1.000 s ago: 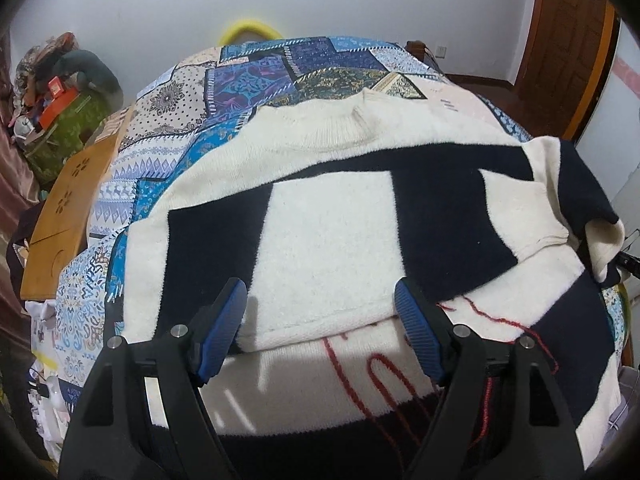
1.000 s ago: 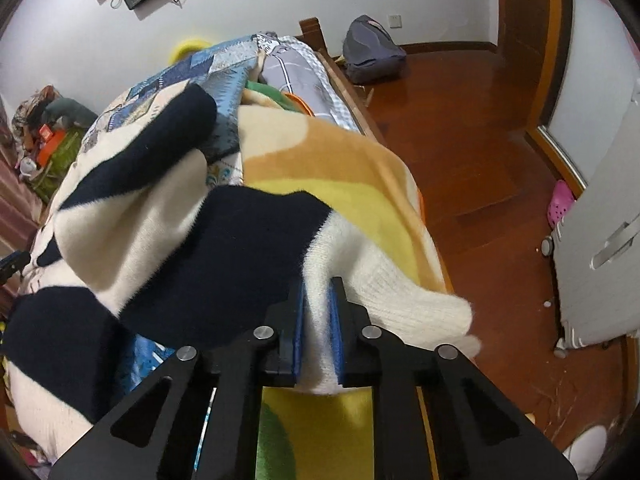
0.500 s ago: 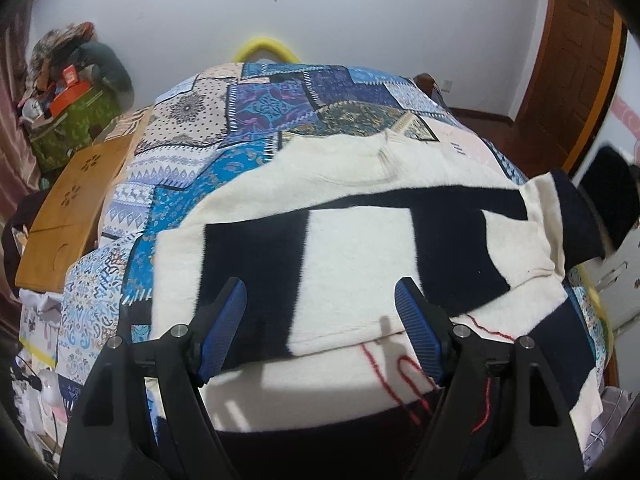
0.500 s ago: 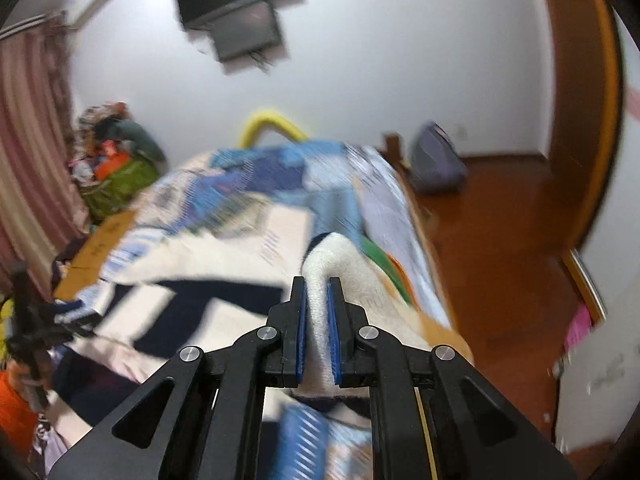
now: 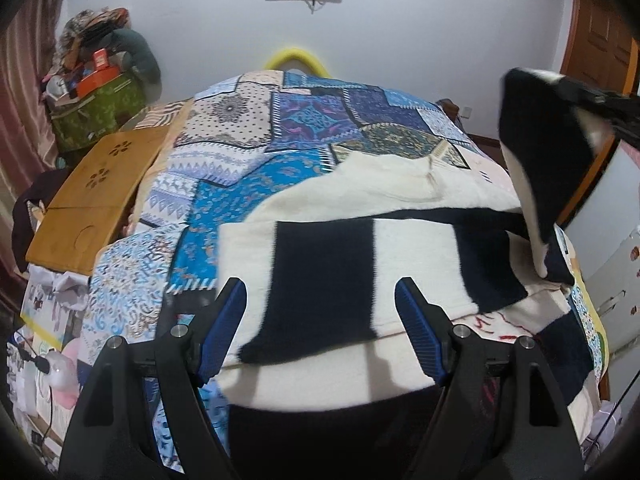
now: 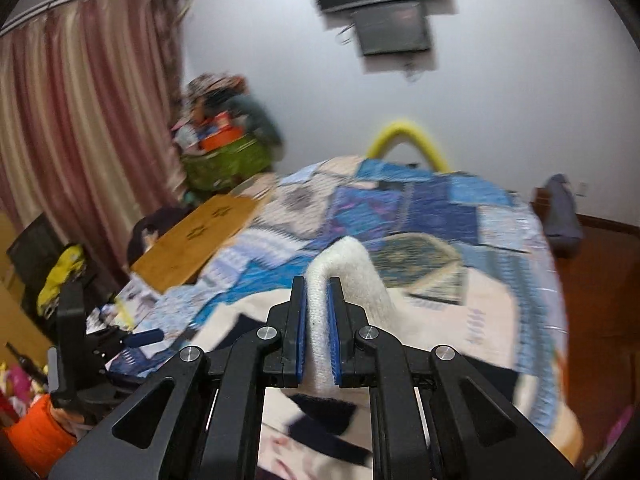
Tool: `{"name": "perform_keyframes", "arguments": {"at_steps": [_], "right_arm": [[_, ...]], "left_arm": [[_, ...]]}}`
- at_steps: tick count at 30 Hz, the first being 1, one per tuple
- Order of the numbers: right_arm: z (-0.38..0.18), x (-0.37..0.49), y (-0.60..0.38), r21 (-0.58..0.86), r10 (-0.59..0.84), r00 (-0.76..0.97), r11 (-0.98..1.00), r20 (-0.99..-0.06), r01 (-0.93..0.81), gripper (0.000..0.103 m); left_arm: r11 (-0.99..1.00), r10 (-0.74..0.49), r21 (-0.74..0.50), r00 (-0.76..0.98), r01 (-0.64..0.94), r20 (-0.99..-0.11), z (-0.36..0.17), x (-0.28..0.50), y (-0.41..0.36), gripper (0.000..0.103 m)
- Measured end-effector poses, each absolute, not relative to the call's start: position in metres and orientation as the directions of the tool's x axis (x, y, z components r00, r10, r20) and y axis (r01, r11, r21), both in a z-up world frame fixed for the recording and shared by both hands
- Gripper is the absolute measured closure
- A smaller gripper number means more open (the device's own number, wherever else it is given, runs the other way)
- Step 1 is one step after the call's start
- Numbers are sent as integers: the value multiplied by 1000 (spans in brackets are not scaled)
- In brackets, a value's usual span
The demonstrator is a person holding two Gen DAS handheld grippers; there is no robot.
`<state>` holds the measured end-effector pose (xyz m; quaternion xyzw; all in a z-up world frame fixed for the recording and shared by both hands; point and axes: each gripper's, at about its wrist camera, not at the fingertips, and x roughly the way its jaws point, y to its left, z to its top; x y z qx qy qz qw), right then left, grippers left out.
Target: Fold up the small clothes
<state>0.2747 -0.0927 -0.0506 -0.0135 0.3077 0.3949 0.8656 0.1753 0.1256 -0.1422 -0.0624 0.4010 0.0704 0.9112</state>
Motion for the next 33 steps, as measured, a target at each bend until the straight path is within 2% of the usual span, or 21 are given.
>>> {"name": "perform_keyframes", "arguments": {"at_steps": [7,8,9,12,17,20,23,26,30,33], "right_arm": [[-89,267,-19,231,688,341,597,-641,-768,89],[-89,265,-15,231,689,333,590,-644,-773,86],[-87,263,-13,230,689,331,588,-645,-775,77],[-77,261,-25,224,699,361,596,-617,-771,62],[-74,273,-58,144,627,449,669,-636,-729,61],[-86,280,-91,77,546,499,723,-674,-687,55],[-107,287,-122,24,462,520,764,-719,-645,54],[-136,291,-147,2,396,507,789,-765,-614,51],[-172,297,-169,26,359,459,809,-813,-587,51],[-200,297,-175,63,355,404,811,-843,-582,50]], "left_arm": [[973,77,-85,649,-215,-757,-149,168,148,27],[971,78,-88,642,-222,-763,-152,168,150,27],[970,77,-91,638,-225,-766,-154,168,151,27],[970,58,-104,623,-221,-780,-161,172,149,27],[971,9,-138,606,-195,-795,-167,188,136,27],[978,-20,-142,606,-155,-796,-167,201,118,27],[991,1,-76,587,-106,-810,-171,216,91,25],[998,50,19,559,-61,-828,-183,231,65,16],[989,136,143,546,-31,-827,-199,245,41,16],[982,177,186,552,-42,-815,-199,257,35,16]]}}
